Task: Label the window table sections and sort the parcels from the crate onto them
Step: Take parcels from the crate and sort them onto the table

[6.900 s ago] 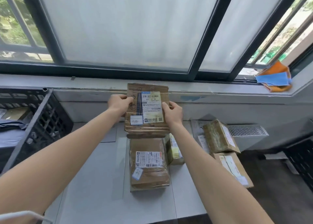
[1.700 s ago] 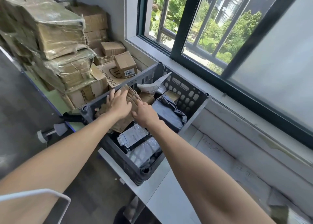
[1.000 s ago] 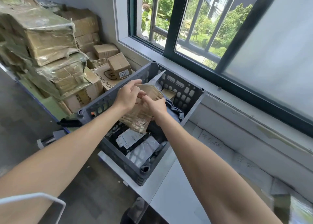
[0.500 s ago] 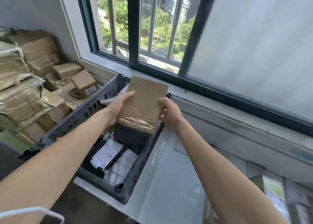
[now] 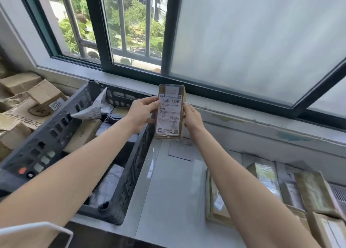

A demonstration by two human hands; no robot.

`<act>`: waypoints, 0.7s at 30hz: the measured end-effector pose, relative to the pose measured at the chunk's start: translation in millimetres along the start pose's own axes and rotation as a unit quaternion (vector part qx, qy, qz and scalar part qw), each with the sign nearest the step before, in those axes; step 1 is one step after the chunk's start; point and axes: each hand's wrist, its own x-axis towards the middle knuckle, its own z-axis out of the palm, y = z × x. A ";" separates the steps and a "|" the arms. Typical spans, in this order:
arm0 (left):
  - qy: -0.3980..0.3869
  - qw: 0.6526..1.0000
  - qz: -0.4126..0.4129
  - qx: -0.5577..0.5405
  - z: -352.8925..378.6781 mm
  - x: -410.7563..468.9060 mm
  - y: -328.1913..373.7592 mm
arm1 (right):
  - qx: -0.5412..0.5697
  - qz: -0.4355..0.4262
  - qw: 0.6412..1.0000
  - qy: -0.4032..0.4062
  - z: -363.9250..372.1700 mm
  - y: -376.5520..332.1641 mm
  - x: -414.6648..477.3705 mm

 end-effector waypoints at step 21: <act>-0.016 0.999 -0.006 0.041 94.2 9.3 -35.4 | 0.045 -0.026 0.998 0.037 -88.3 37.7 -24.0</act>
